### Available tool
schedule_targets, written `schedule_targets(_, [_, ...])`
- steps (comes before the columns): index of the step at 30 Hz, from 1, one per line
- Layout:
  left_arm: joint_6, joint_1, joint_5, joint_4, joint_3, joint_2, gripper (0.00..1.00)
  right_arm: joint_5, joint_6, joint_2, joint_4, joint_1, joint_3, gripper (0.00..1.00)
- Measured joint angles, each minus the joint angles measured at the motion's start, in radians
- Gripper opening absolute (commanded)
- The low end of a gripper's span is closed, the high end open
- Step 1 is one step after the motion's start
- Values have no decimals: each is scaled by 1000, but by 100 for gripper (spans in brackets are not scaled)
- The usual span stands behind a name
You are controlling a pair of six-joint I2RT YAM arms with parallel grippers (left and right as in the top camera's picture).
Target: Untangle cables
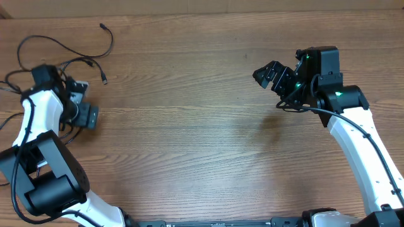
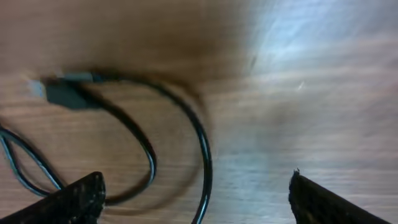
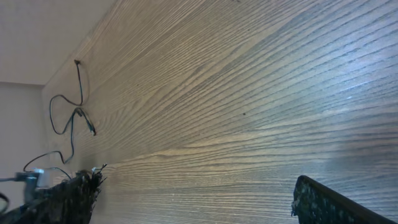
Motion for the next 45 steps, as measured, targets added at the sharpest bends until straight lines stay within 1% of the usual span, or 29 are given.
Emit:
schedule_targets(3, [27, 7, -26, 41, -61, 0, 96, 0, 0, 0, 6, 0, 0, 100])
schedule_targets(4, [32, 9, -31, 49, -72, 0, 93, 0, 0, 0, 10, 0, 0, 100])
schedule_targets(5, [36, 11, -32, 60, -80, 0, 88, 0, 0, 0, 11, 0, 0, 100])
schedule_targets(6, [43, 11, -35, 67, -82, 0, 78, 0, 0, 0, 12, 0, 0, 100])
schedule_targets(7, [50, 11, -35, 74, -82, 0, 54, 0, 0, 0, 14, 0, 0, 100])
schedule_targets(8, [58, 11, -36, 78, -82, 0, 47, 0, 0, 0, 15, 0, 0, 100])
schedule_targets(9, [65, 11, -37, 77, -82, 0, 45, 0, 0, 0, 16, 0, 0, 100])
schedule_targets(16, [84, 11, -34, 65, -82, 0, 45, 0, 0, 0, 32, 0, 0, 100])
schedule_targets(22, [85, 11, -30, 68, -101, 0, 40, 0, 0, 0, 32, 0, 0, 100])
schedule_targets(27, [85, 11, -27, 88, -137, 0, 33, 0, 0, 0, 32, 0, 0, 100])
schedule_targets(28, [86, 11, -27, 89, -142, 0, 29, 0, 0, 0, 32, 0, 0, 100])
schedule_targets(30, [88, 11, -27, 92, -145, 0, 11, 0, 0, 0, 32, 0, 0, 100])
schedule_targets(31, [92, 11, -27, 94, -145, 0, 8, 0, 0, 0, 32, 0, 0, 100])
schedule_targets(34, [87, 11, -27, 100, -145, 0, 4, 0, 0, 0, 33, 0, 0, 100])
schedule_targets(40, [72, 11, -21, 105, -145, 0, 4, 0, 0, 0, 32, 0, 0, 100])
schedule_targets(45, [100, 11, 53, 61, -146, -2, 4, 0, 0, 0, 32, 0, 0, 100])
